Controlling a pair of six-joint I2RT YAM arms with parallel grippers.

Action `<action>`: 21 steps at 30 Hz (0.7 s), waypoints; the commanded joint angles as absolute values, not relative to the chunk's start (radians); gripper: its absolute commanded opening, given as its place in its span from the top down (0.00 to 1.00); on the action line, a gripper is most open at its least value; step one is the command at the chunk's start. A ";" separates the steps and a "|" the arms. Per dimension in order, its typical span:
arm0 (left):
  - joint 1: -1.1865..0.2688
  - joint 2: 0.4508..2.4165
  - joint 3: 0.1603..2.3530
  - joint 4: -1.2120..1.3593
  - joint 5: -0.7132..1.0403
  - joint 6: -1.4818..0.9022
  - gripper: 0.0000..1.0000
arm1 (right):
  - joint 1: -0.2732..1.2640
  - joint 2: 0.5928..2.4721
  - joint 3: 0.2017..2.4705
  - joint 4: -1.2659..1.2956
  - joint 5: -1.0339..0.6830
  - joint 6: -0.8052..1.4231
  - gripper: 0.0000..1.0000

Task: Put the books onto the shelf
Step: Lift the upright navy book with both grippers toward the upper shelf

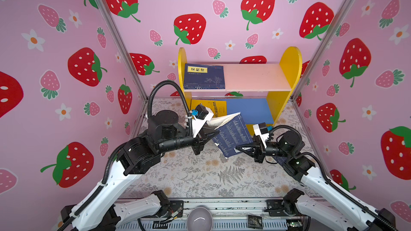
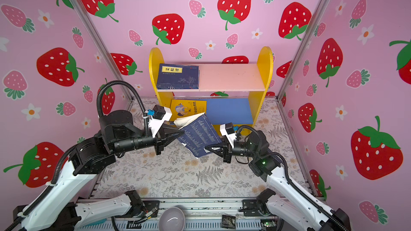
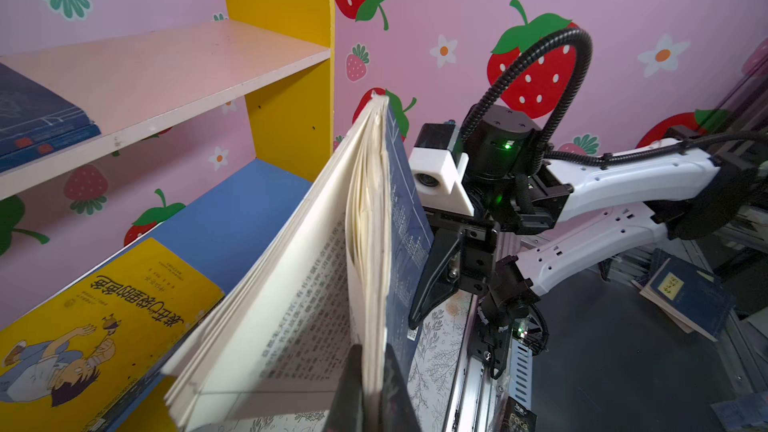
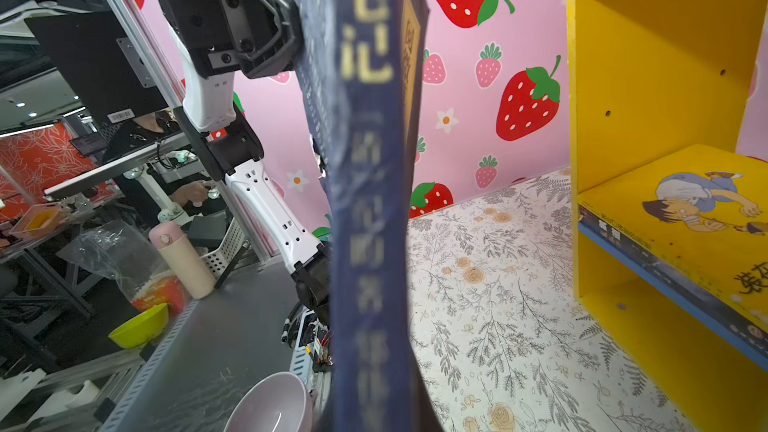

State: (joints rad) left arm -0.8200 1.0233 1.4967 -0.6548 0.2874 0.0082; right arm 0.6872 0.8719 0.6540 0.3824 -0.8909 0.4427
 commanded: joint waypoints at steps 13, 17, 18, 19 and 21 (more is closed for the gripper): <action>-0.792 0.905 1.489 -0.451 -0.236 -0.406 0.16 | 0.815 0.879 0.966 0.175 -0.178 0.045 0.99; -0.792 0.951 1.571 -0.457 -0.098 -0.462 0.16 | 0.942 0.951 1.124 0.159 -0.036 -0.135 0.99; -0.792 0.962 1.591 -0.453 -0.070 -0.470 0.16 | 0.981 0.969 1.162 0.164 0.016 -0.190 0.98; -0.792 0.971 1.609 -0.450 -0.047 -0.472 0.16 | 1.017 0.990 1.200 0.166 0.073 -0.247 0.98; -0.792 0.985 1.638 -0.456 -0.048 -0.474 0.16 | 1.069 1.048 1.251 0.184 0.174 -0.368 0.98</action>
